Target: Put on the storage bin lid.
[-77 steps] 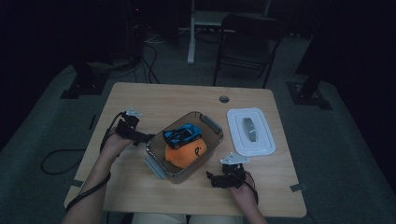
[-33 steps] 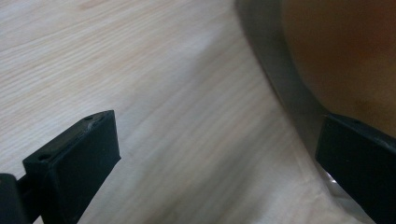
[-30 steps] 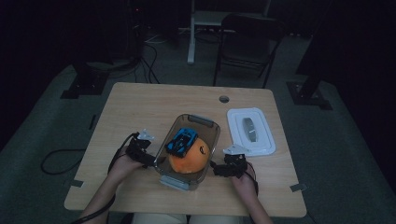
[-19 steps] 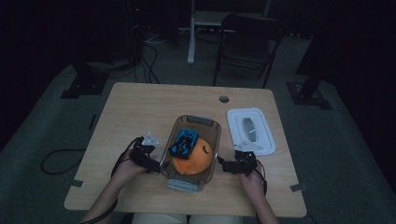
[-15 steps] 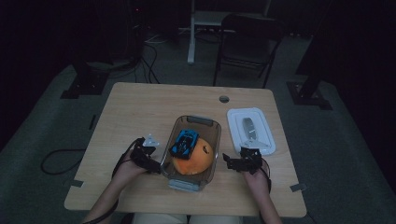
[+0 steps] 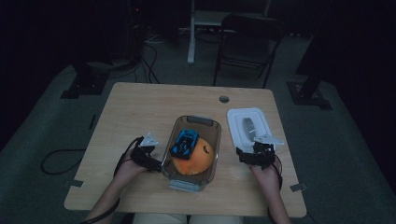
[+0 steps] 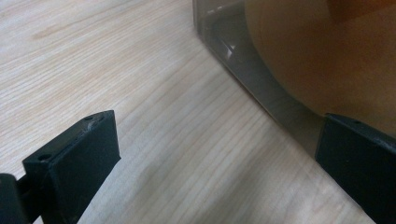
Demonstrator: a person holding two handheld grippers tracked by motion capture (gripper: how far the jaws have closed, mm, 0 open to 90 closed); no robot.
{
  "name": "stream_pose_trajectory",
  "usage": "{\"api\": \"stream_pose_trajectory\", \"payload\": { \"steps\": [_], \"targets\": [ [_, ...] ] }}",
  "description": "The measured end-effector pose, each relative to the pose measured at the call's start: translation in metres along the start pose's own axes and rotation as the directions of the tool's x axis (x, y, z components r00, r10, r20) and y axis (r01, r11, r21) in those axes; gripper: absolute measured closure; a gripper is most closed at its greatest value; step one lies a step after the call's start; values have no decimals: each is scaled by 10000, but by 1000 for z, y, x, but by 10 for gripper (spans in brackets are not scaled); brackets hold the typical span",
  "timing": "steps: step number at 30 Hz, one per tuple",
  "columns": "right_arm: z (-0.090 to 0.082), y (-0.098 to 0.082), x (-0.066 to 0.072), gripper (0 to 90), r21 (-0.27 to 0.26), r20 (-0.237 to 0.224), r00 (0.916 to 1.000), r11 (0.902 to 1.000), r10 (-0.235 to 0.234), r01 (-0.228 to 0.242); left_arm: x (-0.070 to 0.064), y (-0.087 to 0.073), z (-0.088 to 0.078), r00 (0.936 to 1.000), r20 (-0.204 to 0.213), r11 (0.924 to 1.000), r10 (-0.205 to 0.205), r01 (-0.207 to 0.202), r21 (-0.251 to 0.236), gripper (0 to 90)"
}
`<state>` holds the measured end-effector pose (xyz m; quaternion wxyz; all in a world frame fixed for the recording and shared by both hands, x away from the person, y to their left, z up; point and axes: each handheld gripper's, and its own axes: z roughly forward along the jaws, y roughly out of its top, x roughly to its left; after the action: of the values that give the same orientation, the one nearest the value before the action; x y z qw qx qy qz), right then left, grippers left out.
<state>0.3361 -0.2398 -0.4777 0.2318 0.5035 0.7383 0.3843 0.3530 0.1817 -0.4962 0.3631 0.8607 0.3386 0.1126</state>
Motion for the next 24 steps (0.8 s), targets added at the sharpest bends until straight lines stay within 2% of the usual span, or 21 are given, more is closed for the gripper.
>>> {"api": "stream_pose_trajectory", "payload": {
  "steps": [2,6,9,11,15,19,22,24],
  "targets": [
    [1,1,-6,129,29,-17,9998,9998,177,-177,1,-1,2,10000,22,10000,-14,14,-69,4],
    [4,6,-18,147,85,252,9994,9997,223,-225,1,-3,4,10000,2,10000,-25,25,-67,4],
    [6,10,-27,160,-61,566,9976,9991,411,-408,0,-4,5,10000,10,10000,3,-3,-77,4],
    [8,12,-33,177,-123,590,9964,9981,605,-598,-1,-5,6,10000,66,10000,21,-22,8,4],
    [14,16,-41,199,-172,859,9938,9974,707,-695,-3,-6,7,9999,121,10000,63,-63,15,4],
    [22,18,-48,250,-56,1107,9906,9968,802,-800,-6,-7,8,9998,164,9999,108,-109,61,4],
    [26,18,-51,253,21,1085,9907,9966,822,-829,-8,-7,9,9998,163,9999,150,-151,78,4],
    [35,19,-55,281,220,1175,9893,9958,861,-893,-10,-7,9,9996,208,9997,177,-180,168,4]
  ]
}}
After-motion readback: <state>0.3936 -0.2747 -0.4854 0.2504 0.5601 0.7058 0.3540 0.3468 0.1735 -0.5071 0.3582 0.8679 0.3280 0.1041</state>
